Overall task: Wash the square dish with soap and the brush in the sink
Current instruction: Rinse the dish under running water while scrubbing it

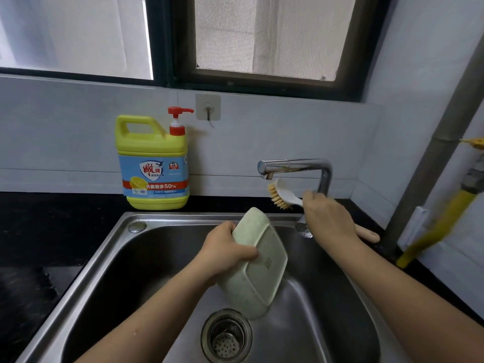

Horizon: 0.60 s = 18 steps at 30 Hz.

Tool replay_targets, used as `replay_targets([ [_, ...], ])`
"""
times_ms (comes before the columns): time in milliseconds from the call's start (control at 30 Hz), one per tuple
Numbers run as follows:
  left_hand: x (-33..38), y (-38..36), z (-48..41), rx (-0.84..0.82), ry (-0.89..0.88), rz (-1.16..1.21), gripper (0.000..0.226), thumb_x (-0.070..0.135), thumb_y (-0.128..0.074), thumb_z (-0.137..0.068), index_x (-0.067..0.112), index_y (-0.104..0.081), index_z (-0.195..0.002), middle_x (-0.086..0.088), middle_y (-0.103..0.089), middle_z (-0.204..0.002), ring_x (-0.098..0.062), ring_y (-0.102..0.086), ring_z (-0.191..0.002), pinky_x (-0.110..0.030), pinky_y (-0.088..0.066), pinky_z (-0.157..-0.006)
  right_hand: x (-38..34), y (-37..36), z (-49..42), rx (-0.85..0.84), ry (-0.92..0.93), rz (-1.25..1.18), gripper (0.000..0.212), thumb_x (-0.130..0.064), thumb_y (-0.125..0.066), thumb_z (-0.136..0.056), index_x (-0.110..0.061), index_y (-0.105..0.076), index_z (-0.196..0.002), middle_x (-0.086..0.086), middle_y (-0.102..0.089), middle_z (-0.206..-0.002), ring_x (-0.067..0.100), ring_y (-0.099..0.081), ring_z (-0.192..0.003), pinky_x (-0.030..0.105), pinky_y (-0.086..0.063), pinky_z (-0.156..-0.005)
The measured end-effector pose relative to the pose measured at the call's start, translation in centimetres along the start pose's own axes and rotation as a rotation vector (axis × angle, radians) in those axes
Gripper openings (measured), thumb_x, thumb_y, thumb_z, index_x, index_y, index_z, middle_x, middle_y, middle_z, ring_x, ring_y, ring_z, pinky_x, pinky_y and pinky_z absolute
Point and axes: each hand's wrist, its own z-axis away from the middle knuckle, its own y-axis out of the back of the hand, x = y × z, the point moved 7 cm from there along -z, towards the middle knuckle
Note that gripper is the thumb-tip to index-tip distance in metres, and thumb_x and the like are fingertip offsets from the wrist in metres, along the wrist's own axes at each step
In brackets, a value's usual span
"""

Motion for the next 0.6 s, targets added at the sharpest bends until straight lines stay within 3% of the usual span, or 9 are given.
replay_targets([
  [200,0.0,-0.1,-0.1,-0.004,-0.001,-0.027,0.046,0.021,-0.076,-0.066,0.014,-0.055,-0.105,-0.003,-0.059,-0.101,-0.018,-0.060,-0.089,-0.039,-0.056,-0.080,-0.2,0.1,0.2,-0.029,0.010,0.004,0.008,0.000,-0.064,-0.082,0.000,-0.058,-0.089,0.017,-0.063,-0.074,0.029,-0.063,-0.059,0.033,-0.047,-0.046],
  [333,0.1,-0.1,-0.3,0.009,-0.003,-0.032,0.045,0.020,-0.076,-0.066,0.012,-0.056,-0.105,-0.005,-0.060,-0.101,-0.020,-0.060,-0.090,-0.041,-0.055,-0.081,0.0,0.2,0.0,-0.021,-0.012,-0.001,0.020,0.005,-0.075,-0.068,0.002,-0.058,-0.077,0.017,-0.059,-0.059,0.029,-0.057,-0.043,0.029,-0.040,-0.035],
  [433,0.2,-0.2,-0.4,0.004,-0.005,-0.028,0.041,0.019,-0.076,-0.067,0.012,-0.055,-0.101,-0.004,-0.060,-0.098,-0.018,-0.060,-0.087,-0.036,-0.053,-0.075,-0.2,0.4,0.2,-0.020,-0.010,0.010,0.018,0.004,-0.073,-0.071,0.001,-0.059,-0.081,0.018,-0.060,-0.066,0.030,-0.058,-0.047,0.030,-0.041,-0.037],
  [600,-0.2,-0.3,-0.6,0.027,-0.025,-0.029,0.042,0.020,-0.077,-0.066,0.010,-0.055,-0.101,-0.006,-0.060,-0.098,-0.021,-0.060,-0.089,-0.041,-0.054,-0.078,-1.6,2.5,0.9,0.049,-0.010,0.047,0.033,0.005,-0.081,-0.046,-0.004,-0.062,-0.072,0.014,-0.053,-0.067,0.027,-0.050,-0.040,0.021,-0.023,-0.036],
])
